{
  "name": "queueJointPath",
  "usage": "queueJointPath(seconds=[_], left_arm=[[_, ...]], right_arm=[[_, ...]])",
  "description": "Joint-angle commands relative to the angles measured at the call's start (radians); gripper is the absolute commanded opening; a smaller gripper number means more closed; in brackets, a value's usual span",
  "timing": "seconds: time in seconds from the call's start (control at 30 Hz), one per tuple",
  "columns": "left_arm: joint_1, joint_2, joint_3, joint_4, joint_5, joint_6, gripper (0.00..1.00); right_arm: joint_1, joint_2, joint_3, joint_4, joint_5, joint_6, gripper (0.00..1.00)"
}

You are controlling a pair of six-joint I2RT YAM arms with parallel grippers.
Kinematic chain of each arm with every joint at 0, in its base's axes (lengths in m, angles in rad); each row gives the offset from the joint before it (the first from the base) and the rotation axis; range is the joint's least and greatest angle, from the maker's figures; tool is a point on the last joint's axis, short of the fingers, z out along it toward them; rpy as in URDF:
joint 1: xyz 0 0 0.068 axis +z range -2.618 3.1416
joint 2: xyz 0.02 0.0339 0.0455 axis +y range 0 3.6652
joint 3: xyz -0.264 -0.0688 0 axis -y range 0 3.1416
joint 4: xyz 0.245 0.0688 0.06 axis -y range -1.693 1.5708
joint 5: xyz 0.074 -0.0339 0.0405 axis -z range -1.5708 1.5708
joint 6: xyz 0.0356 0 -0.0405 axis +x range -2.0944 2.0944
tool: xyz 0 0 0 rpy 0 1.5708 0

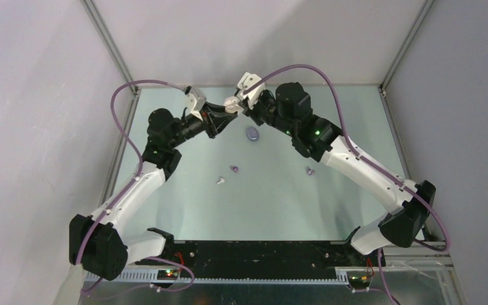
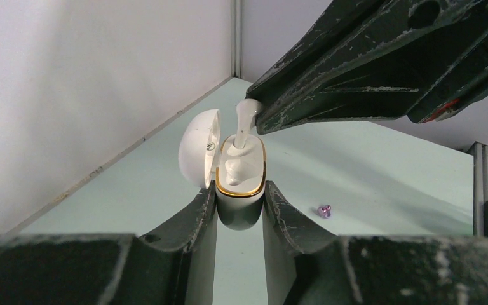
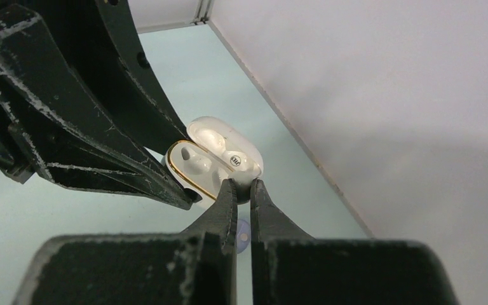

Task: Insert the wireless bluetooth earbuds into the charging case
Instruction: Insert the right earbud into the right side groove of the charging case.

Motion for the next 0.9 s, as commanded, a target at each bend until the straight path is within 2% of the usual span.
queueJointPath(seconds=[0.0, 0.23, 0.37, 0.87], left_arm=[[-0.015, -0.026, 0.007, 0.113, -0.051, 0.011, 0.0], [-0.015, -0.031, 0.005, 0.135, -0.112, -0.042, 0.0], [-0.015, -0.031, 0.006, 0.145, -0.126, -0.065, 0.0], [-0.02, -0.029, -0.001, 0.169, -0.153, -0.074, 0.0]], right_arm=[[0.019, 0.03, 0.042, -0.065, 0.056, 0.063, 0.03], [0.013, 0.023, 0.035, -0.022, 0.145, 0.163, 0.04], [0.002, 0.019, 0.034, -0.015, 0.146, 0.252, 0.04], [0.001, 0.054, 0.082, -0.078, 0.087, 0.287, 0.09]])
